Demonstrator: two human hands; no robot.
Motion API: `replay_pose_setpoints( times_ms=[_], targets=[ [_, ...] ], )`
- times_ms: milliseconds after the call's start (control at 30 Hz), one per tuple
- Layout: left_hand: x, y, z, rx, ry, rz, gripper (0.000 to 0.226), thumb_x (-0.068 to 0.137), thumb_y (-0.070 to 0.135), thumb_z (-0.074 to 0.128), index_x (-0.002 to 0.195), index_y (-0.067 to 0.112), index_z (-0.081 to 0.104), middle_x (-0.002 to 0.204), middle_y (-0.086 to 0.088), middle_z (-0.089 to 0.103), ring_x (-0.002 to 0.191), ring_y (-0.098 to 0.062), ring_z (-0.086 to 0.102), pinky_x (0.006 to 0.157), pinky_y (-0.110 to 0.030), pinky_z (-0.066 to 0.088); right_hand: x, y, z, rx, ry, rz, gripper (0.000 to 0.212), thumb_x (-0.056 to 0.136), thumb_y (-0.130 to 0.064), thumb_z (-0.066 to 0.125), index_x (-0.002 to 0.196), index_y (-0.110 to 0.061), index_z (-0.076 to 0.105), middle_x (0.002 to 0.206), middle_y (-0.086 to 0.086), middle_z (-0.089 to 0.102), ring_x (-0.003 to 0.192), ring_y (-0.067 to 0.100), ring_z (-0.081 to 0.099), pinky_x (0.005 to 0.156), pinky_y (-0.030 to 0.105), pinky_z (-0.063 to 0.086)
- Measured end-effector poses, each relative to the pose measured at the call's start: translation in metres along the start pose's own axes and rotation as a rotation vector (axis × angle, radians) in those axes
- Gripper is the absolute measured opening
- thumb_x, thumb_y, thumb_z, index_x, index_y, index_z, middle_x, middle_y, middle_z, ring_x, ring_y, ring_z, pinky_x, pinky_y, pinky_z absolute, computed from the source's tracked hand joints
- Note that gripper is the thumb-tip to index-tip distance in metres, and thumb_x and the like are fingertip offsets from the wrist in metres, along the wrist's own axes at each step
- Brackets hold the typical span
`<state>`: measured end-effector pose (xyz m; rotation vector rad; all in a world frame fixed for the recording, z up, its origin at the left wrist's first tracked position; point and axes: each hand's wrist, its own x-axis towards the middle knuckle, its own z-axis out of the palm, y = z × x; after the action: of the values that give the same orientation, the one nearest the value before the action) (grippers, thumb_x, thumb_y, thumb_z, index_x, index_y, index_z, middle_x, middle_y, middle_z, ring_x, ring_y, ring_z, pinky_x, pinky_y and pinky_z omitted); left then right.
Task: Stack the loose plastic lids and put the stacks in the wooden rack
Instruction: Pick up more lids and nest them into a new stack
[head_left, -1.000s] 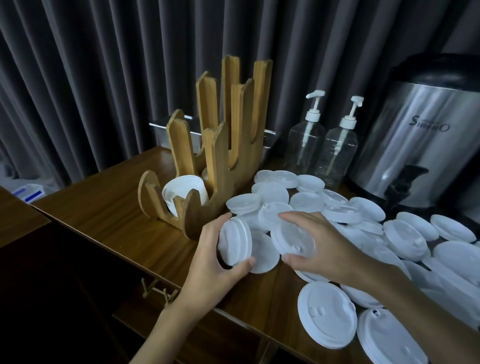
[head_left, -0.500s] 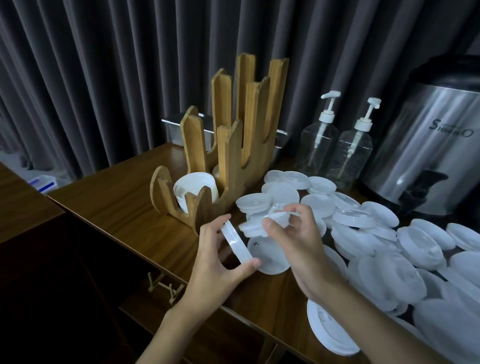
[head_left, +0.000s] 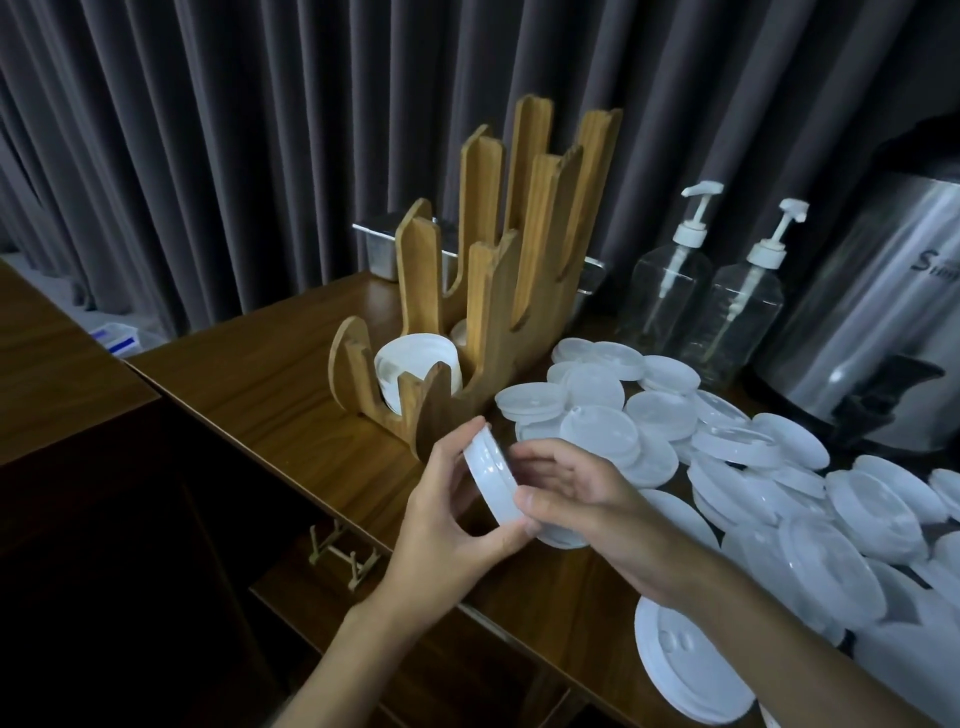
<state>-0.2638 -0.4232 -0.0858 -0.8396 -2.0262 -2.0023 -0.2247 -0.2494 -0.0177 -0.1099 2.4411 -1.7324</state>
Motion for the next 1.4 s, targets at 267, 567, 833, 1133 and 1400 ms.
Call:
replay_pose_setpoints(
  times_ms=[267, 567, 833, 1133, 1400],
  targets=[
    [-0.001, 0.005, 0.001, 0.023, -0.05, 0.002, 0.081, 0.075, 0.057, 0.083, 0.143, 0.045, 0.041, 0.14, 0.017, 0.055, 0.134, -0.018, 0.055, 0.106, -0.046, 0.053, 0.007, -0.009, -0.011, -0.143, -0.072, -0.041, 0.06, 0.075, -0.064, 0.076, 0.128, -0.057, 0.049, 0.122, -0.038, 0.061, 0.116, -0.011, 0.059, 0.083, 0.009, 0.051],
    [0.002, 0.006, 0.002, 0.064, -0.05, 0.035, 0.083, 0.077, 0.055, 0.082, 0.147, 0.035, 0.041, 0.144, 0.013, 0.054, 0.136, -0.017, 0.053, 0.106, -0.038, 0.053, 0.01, -0.001, -0.017, -0.131, -0.106, -0.057, 0.088, 0.075, -0.054, 0.077, 0.15, -0.04, 0.035, 0.139, -0.017, 0.057, 0.119, -0.002, 0.061, 0.092, 0.017, 0.053],
    [0.006, -0.003, -0.007, 0.109, -0.058, -0.05, 0.082, 0.07, 0.053, 0.085, 0.139, 0.051, 0.042, 0.139, 0.025, 0.052, 0.135, -0.005, 0.049, 0.099, -0.014, 0.048, 0.011, 0.001, -0.031, -0.447, 0.039, -0.024, 0.065, 0.086, -0.061, 0.061, 0.145, -0.044, 0.041, 0.143, -0.018, 0.05, 0.124, -0.006, 0.051, 0.103, 0.022, 0.047],
    [0.006, -0.006, -0.008, 0.191, -0.149, -0.062, 0.084, 0.069, 0.061, 0.082, 0.139, 0.061, 0.036, 0.139, 0.035, 0.043, 0.137, -0.001, 0.043, 0.103, -0.026, 0.052, 0.008, 0.013, -0.042, -1.08, -0.02, -0.029, 0.097, 0.07, -0.069, 0.072, 0.149, -0.054, 0.018, 0.112, -0.033, 0.015, 0.095, -0.003, 0.007, 0.081, 0.023, 0.023],
    [0.006, -0.006, -0.01, 0.158, -0.141, -0.089, 0.082, 0.07, 0.06, 0.084, 0.136, 0.065, 0.036, 0.137, 0.043, 0.04, 0.133, 0.009, 0.041, 0.09, -0.006, 0.047, 0.014, 0.013, -0.04, -0.989, 0.051, -0.012, 0.088, 0.068, -0.073, 0.069, 0.143, -0.055, 0.028, 0.113, -0.036, 0.028, 0.1, -0.001, 0.012, 0.083, 0.026, 0.02]
  ],
)
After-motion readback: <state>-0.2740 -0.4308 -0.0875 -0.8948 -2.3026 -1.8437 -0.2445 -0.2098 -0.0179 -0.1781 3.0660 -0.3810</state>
